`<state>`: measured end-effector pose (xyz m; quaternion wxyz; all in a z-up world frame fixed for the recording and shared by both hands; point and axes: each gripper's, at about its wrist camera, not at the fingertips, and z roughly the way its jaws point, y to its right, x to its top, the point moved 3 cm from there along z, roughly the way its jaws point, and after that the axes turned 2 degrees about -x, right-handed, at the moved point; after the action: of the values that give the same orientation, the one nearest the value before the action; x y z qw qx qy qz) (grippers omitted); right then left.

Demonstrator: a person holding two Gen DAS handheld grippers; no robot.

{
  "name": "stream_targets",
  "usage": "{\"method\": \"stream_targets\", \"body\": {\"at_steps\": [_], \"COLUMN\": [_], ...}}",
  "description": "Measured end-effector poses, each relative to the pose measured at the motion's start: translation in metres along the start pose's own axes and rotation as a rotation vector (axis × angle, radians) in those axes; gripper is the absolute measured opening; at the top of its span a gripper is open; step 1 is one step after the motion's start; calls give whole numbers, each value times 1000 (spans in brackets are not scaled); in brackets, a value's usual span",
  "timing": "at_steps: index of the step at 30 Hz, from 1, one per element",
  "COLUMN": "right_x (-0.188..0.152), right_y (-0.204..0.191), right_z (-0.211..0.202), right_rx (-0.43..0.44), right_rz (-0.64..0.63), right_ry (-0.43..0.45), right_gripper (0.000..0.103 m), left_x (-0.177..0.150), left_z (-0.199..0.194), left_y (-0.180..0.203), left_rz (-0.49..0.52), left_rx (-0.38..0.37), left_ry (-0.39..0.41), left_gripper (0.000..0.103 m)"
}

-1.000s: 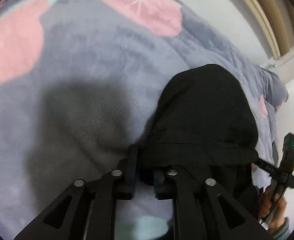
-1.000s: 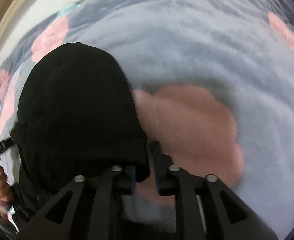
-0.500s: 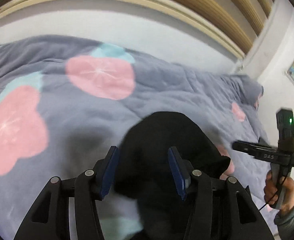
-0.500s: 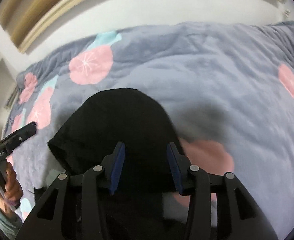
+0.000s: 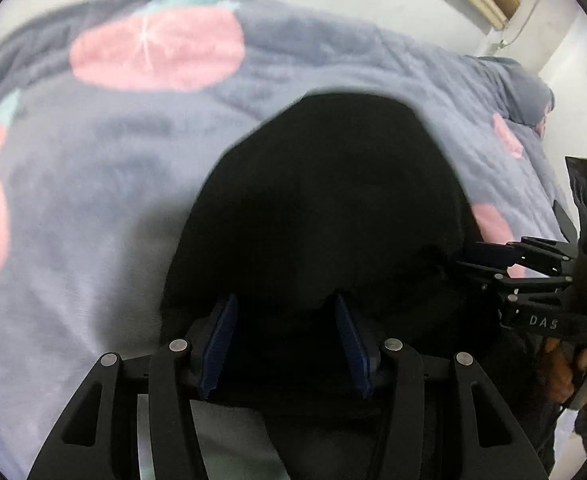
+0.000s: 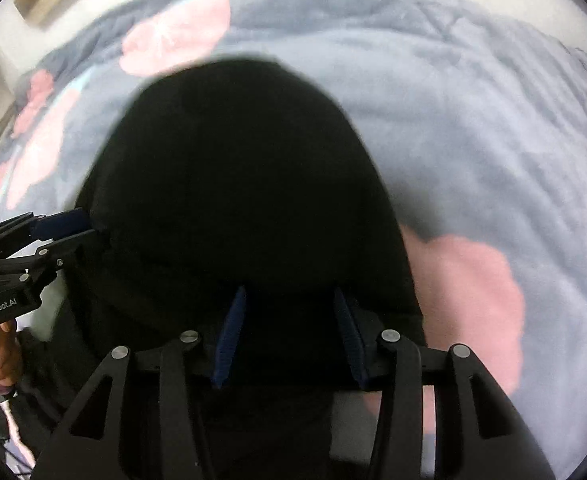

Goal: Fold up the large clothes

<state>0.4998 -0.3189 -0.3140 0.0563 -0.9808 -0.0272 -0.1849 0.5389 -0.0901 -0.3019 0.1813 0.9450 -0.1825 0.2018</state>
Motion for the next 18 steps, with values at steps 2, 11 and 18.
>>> {"method": "stream_targets", "body": {"at_steps": [2, 11, 18], "right_x": [-5, -35, -23], "right_y": [7, 50, 58], "right_z": [-27, 30, 3], "right_rx": [10, 3, 54], "right_rz": [15, 150, 120], "right_ry": [60, -68, -46], "right_gripper": [56, 63, 63], "left_x": [-1, -26, -24], "left_z": [-24, 22, -8], "left_y": [1, -56, -55], "left_rz": [9, -199, -172], "left_rx": [6, 29, 10], "left_ry": [56, -58, 9], "left_gripper": [53, 63, 63]}}
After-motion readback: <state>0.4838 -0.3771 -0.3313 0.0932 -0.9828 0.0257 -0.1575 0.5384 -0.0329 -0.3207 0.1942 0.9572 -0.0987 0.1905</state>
